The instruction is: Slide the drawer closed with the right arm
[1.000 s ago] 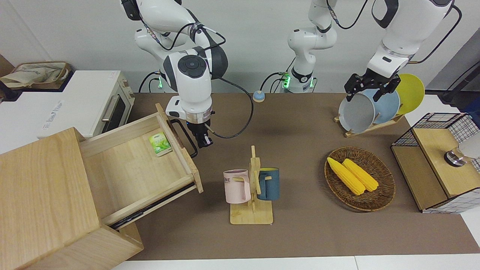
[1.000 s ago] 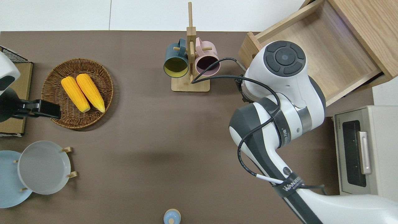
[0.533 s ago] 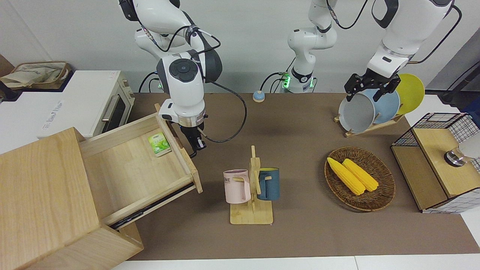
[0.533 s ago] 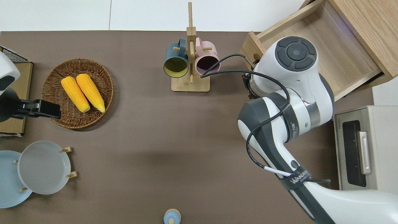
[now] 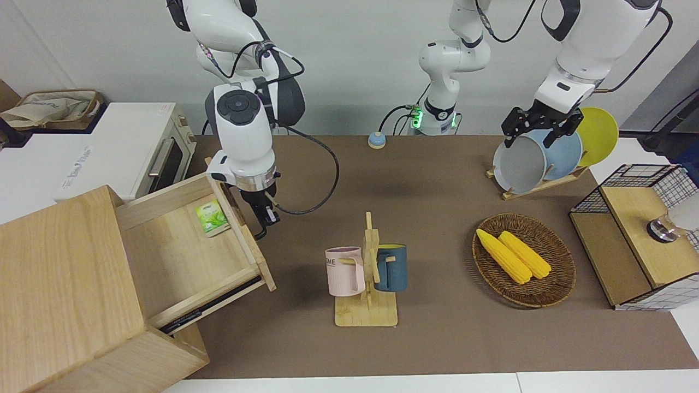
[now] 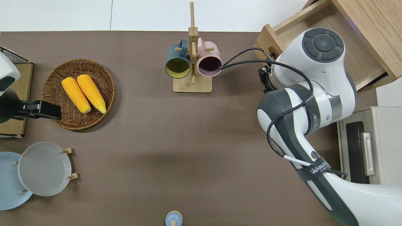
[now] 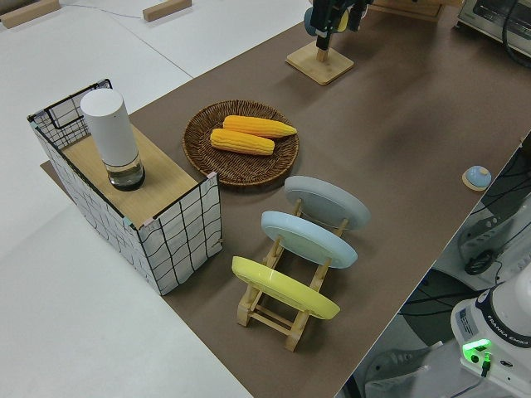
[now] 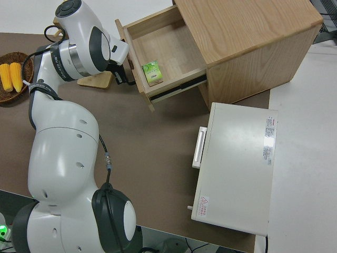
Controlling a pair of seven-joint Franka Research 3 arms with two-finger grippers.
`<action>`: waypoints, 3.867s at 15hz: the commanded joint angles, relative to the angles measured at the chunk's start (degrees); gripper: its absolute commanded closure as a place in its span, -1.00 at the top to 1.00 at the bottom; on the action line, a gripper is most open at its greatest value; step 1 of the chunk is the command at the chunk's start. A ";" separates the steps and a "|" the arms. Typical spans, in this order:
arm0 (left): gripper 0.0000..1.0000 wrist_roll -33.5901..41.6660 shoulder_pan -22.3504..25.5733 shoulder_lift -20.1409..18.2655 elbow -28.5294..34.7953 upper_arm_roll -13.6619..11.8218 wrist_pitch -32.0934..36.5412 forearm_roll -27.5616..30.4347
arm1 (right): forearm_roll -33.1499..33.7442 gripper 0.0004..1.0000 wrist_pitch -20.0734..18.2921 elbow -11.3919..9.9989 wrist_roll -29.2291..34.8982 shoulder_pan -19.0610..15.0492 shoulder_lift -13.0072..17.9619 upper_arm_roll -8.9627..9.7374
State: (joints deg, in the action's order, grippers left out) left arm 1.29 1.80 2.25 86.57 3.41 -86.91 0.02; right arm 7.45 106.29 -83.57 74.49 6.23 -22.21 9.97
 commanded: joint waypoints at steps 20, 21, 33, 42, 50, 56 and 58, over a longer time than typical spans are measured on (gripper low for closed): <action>0.99 0.56 0.22 0.65 -1.49 0.37 1.13 -0.98 | 6.26 -1.00 15.52 3.07 -9.27 -13.79 -4.50 1.45; 0.99 0.56 0.22 0.65 -1.49 0.37 1.13 -0.98 | 6.18 -1.00 15.52 3.41 -9.62 -13.88 -4.59 1.45; 0.99 0.56 0.22 0.65 -1.49 0.37 1.13 -0.98 | 6.00 -1.00 16.32 4.65 -12.43 -17.57 -5.56 3.39; 0.99 0.56 0.22 0.65 -1.40 0.37 1.13 -0.98 | 5.91 -1.00 16.67 5.53 -13.40 -19.06 -6.18 5.06; 0.99 0.56 0.22 0.65 -1.49 0.37 1.13 -0.98 | 4.07 -1.00 8.87 5.00 -13.32 -11.78 -3.98 4.97; 0.99 0.56 0.22 0.65 -1.40 0.37 1.13 -0.98 | 3.80 -1.00 -2.56 4.91 -14.19 -4.48 1.37 4.79; 0.99 0.56 0.22 0.65 -1.49 0.37 1.13 -0.98 | -0.04 -1.00 -8.70 4.48 -24.59 -4.21 5.41 4.79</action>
State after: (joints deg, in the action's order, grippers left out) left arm 1.29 1.80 2.25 86.57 3.41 -86.91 0.02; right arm 11.85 103.02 -77.96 60.61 2.47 -21.30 15.21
